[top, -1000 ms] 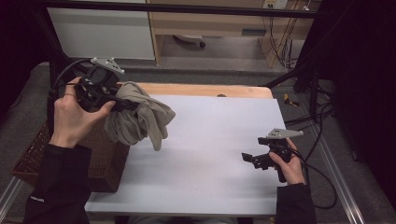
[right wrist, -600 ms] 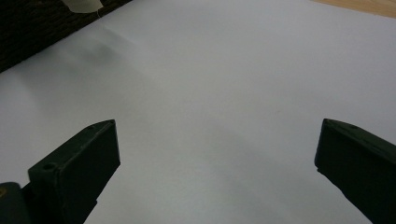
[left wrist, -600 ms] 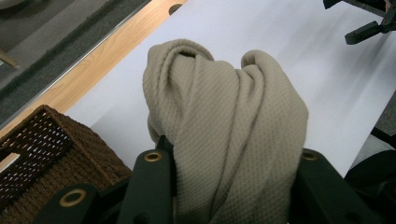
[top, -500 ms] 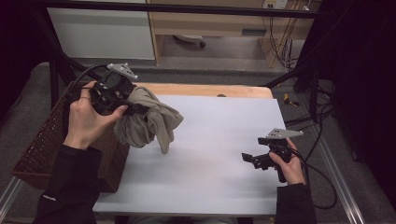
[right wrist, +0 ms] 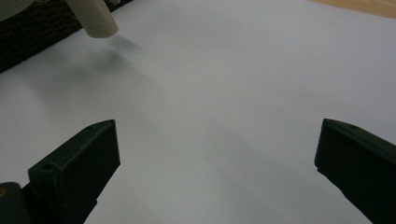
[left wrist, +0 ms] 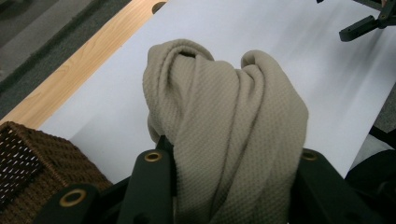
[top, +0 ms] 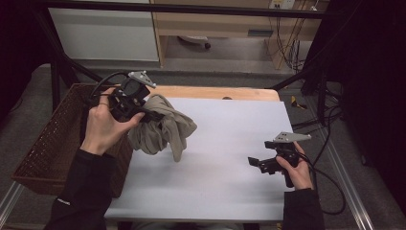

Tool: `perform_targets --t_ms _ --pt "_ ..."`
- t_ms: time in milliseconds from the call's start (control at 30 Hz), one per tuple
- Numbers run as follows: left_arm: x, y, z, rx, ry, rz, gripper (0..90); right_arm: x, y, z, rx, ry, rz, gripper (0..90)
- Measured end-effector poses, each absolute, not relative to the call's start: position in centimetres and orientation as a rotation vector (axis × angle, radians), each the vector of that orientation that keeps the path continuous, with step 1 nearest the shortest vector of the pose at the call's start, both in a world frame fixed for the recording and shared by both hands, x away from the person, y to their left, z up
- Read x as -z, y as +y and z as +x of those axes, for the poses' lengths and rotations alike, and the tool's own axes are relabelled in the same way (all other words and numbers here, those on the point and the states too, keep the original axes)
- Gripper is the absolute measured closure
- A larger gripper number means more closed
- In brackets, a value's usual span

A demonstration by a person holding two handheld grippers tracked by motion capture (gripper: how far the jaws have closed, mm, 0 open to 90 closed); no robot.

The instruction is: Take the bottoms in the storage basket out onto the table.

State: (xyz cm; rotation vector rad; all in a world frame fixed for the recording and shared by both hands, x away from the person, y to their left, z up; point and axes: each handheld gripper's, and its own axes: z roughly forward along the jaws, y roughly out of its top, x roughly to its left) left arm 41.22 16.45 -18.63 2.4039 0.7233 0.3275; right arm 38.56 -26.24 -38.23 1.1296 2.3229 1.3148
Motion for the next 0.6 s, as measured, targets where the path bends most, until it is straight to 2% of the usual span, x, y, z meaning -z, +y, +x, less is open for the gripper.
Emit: perform_targets --t_ms 600 --pt "20.7 13.8 41.8 -0.293 0.688 2.434 63.2 38.3 -26.2 38.5 -1.314 2.326 1.135 0.7"
